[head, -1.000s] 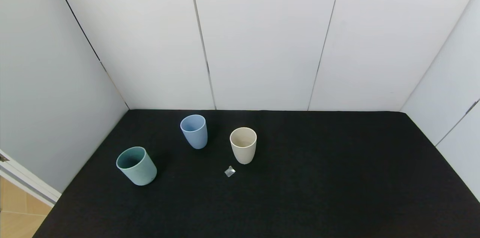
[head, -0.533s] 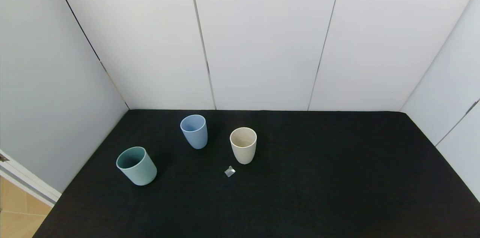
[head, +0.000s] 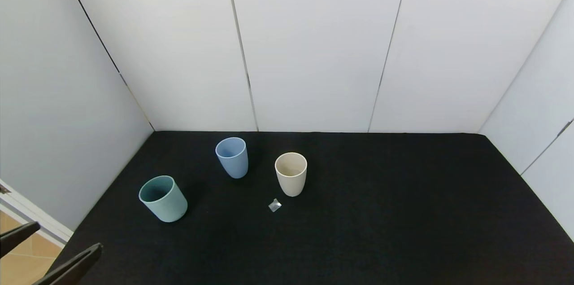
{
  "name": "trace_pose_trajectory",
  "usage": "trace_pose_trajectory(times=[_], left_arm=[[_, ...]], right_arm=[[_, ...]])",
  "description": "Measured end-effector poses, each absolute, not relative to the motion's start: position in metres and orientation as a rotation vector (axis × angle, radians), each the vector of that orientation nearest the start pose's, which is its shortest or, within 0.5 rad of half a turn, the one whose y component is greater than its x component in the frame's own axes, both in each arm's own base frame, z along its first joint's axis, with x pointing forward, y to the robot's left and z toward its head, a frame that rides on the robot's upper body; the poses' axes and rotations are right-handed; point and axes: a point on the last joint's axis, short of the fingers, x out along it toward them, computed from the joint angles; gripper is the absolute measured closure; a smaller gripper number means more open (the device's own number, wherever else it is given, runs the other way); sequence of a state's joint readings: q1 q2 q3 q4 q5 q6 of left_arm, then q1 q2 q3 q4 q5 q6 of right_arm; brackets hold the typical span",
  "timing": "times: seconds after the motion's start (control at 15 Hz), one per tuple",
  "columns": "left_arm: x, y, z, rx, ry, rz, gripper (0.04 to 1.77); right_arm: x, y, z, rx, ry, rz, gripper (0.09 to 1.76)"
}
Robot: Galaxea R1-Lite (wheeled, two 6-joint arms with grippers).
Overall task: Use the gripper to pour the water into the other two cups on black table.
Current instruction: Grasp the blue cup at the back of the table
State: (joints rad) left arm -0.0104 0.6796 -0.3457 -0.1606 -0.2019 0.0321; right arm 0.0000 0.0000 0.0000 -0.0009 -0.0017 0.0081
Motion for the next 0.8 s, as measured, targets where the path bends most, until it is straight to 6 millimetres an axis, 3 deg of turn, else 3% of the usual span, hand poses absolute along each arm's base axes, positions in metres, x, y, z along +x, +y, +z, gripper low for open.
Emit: trace_pose_trajectory(times=[0.33, 0.8], left_arm=[[0.123, -0.014, 0.181, 0.037, 0.311, -0.296, 0.09], [0.205, -0.037, 0.144, 0.054, 0.393, -0.349, 0.09]], right_arm=[[-0.023, 0.000, 0.076, 0.008, -0.001, -0.002, 0.14], [-0.023, 0.000, 0.076, 0.008, -0.001, -0.001, 0.14]])
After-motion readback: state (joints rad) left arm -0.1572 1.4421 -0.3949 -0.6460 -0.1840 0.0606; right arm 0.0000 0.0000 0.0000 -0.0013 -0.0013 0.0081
